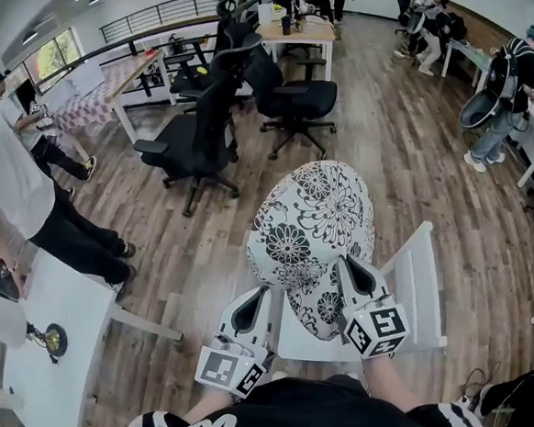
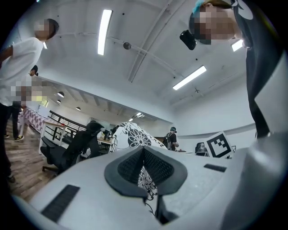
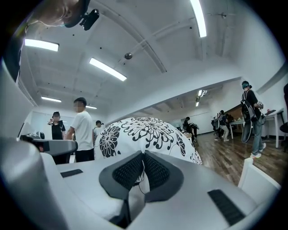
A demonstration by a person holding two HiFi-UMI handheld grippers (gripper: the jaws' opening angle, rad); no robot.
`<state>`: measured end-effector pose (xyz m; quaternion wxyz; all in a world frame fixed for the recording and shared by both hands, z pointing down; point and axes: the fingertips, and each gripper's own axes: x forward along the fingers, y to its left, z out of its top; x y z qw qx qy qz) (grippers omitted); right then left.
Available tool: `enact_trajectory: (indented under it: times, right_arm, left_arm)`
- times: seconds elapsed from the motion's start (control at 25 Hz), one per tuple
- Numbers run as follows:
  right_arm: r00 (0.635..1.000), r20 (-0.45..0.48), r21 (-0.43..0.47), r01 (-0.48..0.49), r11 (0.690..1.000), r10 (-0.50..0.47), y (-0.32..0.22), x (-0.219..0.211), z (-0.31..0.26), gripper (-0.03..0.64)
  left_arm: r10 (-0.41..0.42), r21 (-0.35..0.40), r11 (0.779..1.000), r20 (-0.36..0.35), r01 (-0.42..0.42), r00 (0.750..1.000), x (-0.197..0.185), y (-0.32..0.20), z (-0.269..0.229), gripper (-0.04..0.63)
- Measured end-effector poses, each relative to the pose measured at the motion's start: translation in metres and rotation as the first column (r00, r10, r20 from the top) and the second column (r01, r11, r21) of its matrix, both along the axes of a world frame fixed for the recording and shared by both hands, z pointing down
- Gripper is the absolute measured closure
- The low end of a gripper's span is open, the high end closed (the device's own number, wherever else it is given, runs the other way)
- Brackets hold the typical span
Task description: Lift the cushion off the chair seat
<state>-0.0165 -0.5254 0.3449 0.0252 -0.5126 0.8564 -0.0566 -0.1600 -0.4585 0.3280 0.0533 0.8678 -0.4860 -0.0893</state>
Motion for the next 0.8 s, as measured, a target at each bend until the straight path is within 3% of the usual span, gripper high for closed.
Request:
enact_trajectory:
  times: [0.44, 0.8]
  right_arm:
    - [1.0, 0.03, 0.026, -0.008, 1.0, 0.007, 0.028, -0.005, 0.012, 0.588]
    - [0.996, 0.077, 0.092, 0.035, 0.995, -0.042, 0.048, -0.005, -0.024, 0.588]
  left_arm:
    - [0.042, -0.046, 0.998, -0.028, -0.043, 0.999, 0.006, 0.016, 0.023, 0.592]
    - [0.012, 0.013, 1.0, 0.008, -0.012, 1.0, 0.014, 0.037, -0.007, 0.592]
